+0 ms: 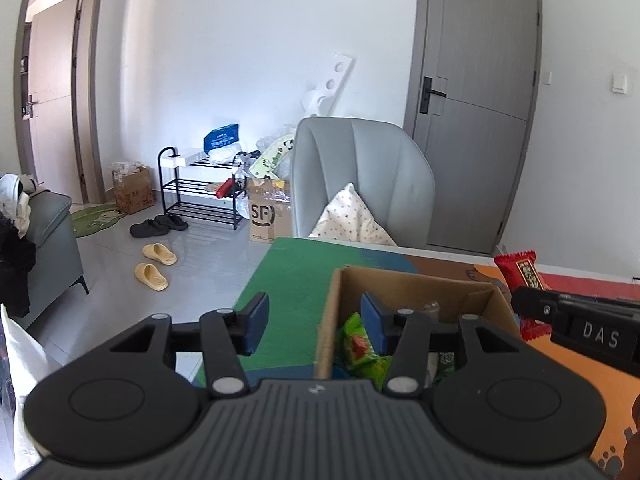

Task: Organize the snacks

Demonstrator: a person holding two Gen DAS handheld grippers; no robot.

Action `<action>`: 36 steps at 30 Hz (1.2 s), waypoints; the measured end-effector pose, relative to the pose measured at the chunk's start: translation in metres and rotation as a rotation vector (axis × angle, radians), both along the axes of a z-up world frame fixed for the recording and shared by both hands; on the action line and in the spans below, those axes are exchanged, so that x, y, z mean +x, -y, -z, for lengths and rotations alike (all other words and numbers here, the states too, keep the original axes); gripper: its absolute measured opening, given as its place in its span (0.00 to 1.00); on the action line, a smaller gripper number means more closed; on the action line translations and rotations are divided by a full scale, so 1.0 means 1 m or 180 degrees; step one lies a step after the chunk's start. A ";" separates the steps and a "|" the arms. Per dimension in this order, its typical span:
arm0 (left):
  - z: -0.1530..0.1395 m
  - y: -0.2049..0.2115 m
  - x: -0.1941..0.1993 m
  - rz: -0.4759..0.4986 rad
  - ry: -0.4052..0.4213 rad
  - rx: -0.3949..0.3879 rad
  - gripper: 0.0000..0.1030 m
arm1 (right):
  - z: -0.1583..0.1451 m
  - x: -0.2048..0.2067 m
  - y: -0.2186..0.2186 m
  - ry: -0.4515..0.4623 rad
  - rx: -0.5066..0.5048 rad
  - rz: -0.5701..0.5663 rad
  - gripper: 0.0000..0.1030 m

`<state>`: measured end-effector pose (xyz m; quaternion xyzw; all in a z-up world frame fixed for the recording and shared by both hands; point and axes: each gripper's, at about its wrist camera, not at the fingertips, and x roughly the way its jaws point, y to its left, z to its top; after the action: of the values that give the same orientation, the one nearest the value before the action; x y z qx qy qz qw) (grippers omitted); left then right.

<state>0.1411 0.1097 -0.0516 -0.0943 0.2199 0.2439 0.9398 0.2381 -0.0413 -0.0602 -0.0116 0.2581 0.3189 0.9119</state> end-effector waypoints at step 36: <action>-0.030 0.078 -0.015 0.0435 0.0229 0.0130 0.92 | -0.022 -0.036 0.092 0.0399 0.0212 0.0612 1.00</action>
<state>0.1257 0.0321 -0.0221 -0.0685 0.1870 0.1800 0.9633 0.2020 -0.1329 -0.0380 0.0236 0.1897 0.2371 0.9525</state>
